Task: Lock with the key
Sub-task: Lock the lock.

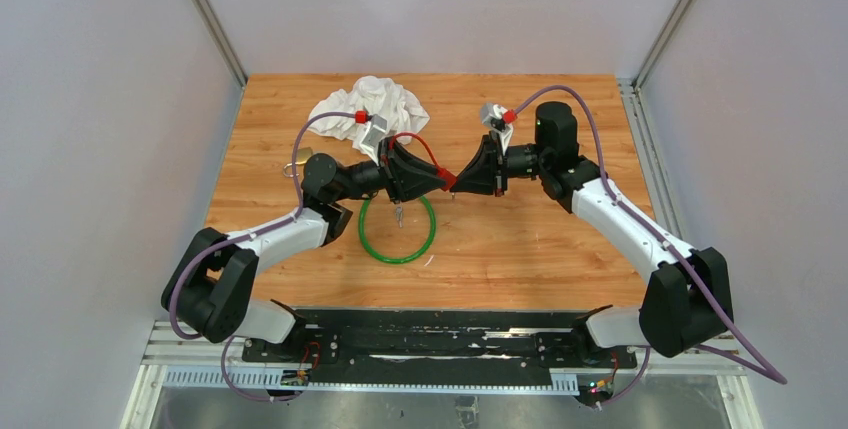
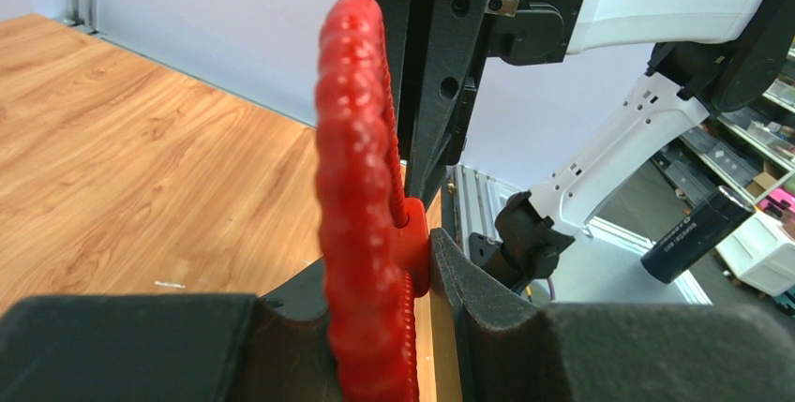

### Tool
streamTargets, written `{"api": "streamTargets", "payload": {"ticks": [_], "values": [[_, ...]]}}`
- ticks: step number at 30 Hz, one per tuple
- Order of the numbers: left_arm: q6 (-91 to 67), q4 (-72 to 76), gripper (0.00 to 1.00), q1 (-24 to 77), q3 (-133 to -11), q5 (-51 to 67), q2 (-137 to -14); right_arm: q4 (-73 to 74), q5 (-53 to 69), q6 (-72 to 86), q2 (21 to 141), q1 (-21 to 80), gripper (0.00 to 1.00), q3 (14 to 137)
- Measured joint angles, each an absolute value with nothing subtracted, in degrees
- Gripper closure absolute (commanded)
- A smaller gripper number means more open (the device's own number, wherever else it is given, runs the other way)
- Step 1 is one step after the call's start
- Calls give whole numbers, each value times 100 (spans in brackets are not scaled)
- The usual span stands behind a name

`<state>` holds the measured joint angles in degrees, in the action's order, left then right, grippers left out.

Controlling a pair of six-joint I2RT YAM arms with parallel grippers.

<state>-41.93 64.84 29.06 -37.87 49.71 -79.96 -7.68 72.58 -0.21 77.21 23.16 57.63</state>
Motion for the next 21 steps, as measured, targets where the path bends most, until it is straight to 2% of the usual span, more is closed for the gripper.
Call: {"api": "streamTargets", "payload": {"ticks": [21], "values": [[-4025,6792,100,2906,-3618,4984,-7915,-661,7443,-115,7765,2316,99,5848]]}}
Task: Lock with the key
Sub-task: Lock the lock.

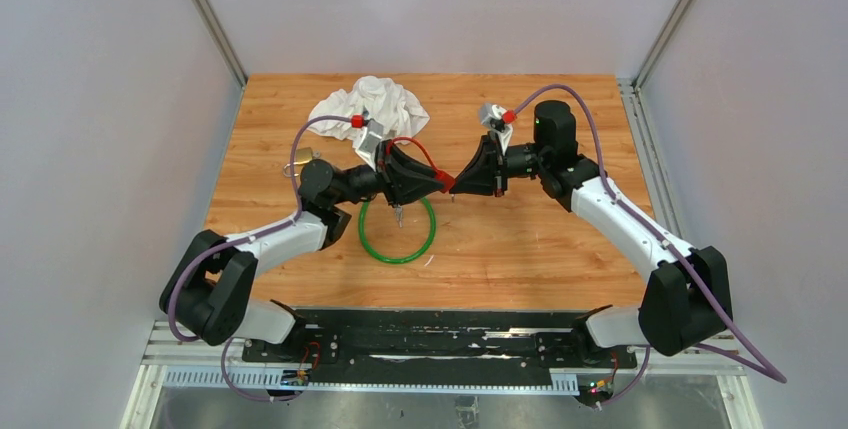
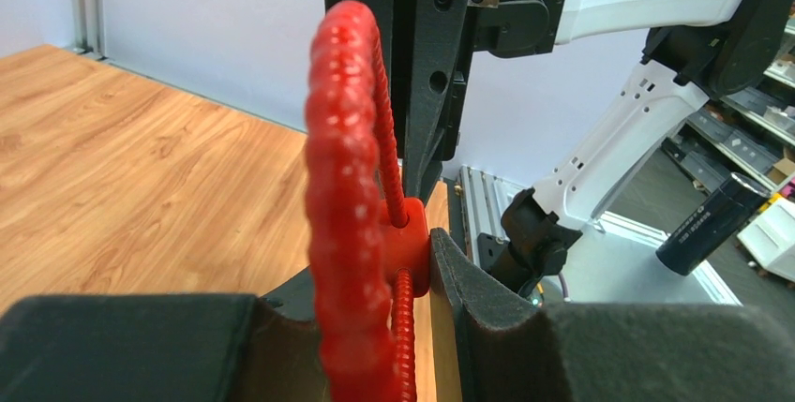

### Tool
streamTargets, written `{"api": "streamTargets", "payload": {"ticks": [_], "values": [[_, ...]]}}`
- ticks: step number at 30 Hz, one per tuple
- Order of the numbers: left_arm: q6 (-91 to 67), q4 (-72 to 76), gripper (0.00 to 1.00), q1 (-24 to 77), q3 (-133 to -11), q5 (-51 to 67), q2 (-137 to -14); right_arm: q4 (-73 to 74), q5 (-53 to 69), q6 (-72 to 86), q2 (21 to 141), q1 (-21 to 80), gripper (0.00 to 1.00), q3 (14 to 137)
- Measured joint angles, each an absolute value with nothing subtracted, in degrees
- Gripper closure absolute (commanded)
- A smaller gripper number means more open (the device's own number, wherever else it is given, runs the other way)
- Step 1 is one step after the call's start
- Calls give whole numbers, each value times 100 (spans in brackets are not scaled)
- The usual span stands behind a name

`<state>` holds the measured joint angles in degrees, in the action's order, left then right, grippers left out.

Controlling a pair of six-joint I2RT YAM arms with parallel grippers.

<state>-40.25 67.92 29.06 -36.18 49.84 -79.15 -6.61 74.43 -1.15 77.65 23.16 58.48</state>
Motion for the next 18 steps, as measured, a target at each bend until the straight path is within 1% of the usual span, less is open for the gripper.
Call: {"api": "streamTargets", "payload": {"ticks": [18], "values": [[-4058,7432,100,2853,-3479,4941,-7881,-676,7629,-113,7765,2320,99,5867]]}}
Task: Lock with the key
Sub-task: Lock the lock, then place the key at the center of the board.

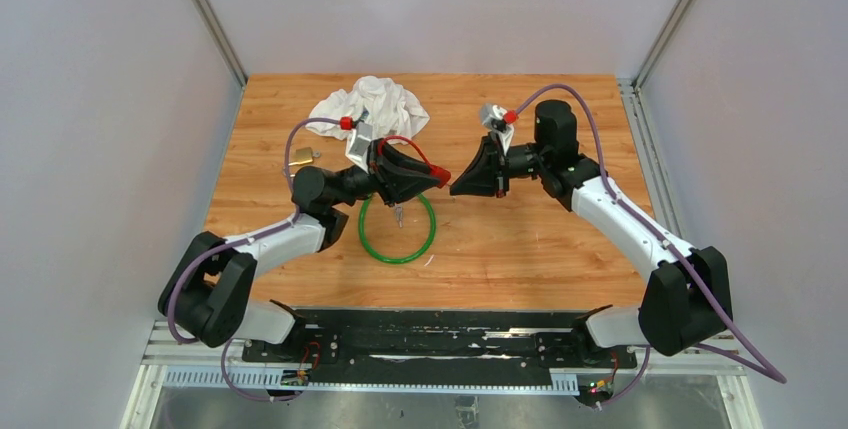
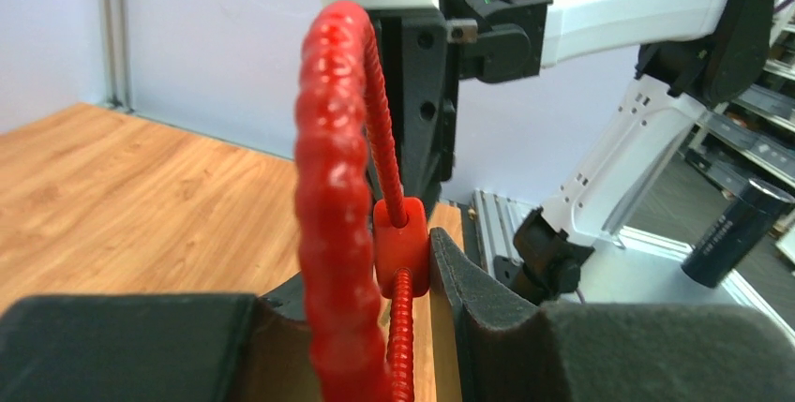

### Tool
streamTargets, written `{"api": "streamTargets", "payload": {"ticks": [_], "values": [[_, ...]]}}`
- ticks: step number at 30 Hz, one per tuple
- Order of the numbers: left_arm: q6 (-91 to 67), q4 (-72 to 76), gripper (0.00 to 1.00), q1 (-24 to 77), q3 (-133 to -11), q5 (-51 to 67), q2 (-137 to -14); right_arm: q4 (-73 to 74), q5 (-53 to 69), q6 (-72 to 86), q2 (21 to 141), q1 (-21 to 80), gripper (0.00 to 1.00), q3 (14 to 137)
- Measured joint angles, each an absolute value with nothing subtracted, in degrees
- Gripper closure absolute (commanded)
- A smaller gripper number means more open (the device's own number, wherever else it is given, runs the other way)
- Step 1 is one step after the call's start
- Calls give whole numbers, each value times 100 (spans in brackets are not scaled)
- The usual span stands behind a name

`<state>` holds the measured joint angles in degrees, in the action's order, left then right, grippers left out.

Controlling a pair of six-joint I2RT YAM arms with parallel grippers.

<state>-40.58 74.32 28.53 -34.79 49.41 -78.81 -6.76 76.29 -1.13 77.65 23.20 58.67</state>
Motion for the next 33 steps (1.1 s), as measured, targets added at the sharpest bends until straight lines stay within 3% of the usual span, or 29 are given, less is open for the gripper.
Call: {"api": "streamTargets", "payload": {"ticks": [19,33], "values": [[-4075,7658,100,2698,-3479,4504,-7843,-143,7548,-423,7765,2386,99,5870],[-3765,5968,100,2416,-3575,4003,-7793,766,4066,-1197,7699,2390,99,6254]]}}
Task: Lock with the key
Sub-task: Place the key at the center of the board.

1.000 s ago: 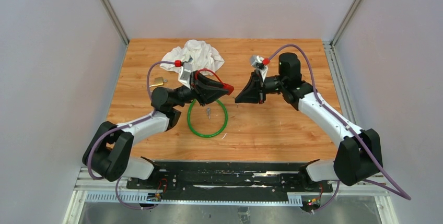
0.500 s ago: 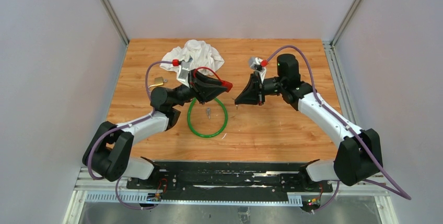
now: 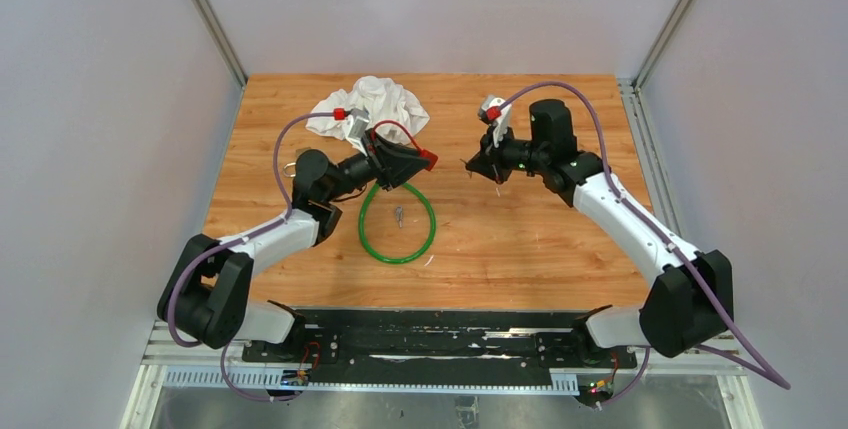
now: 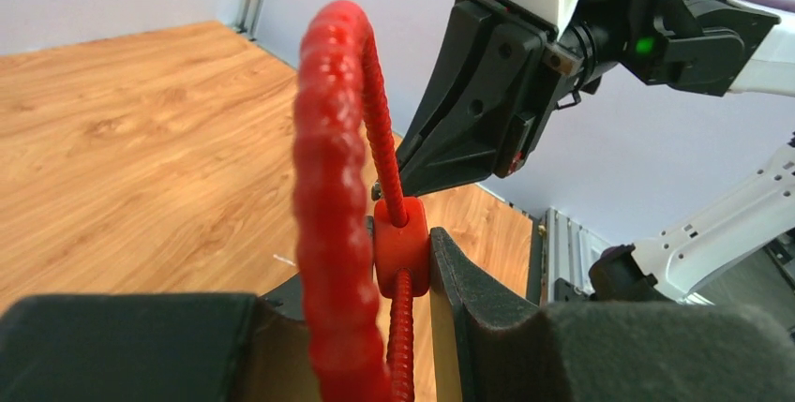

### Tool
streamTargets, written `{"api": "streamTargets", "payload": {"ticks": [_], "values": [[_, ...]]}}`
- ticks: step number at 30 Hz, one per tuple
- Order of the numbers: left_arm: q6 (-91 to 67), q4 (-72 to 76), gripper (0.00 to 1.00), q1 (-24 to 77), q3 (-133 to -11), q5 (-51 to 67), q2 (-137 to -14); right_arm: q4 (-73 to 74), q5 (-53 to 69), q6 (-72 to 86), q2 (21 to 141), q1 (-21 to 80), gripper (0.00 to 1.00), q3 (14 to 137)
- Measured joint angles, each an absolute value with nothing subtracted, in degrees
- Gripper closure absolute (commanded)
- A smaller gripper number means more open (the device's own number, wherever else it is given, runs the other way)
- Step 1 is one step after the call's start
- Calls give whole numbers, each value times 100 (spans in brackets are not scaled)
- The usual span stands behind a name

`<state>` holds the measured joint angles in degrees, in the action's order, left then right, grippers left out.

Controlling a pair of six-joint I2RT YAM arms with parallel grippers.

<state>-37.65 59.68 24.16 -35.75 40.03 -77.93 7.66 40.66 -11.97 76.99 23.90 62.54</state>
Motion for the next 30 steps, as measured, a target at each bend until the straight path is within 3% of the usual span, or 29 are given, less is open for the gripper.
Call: {"api": "streamTargets", "payload": {"ticks": [21,27,30], "values": [[-3009,4536,100,2412,-3859,3658,-7708,2178,2630,-1380,9389,2388,94,5774],[-2873,4390,100,2412,-3865,3586,-7708,2550,2563,-1330,9607,2228,81,5846],[-2816,4357,100,2412,-3865,3570,-7710,2655,2567,-1332,9605,2112,65,5878]]}}
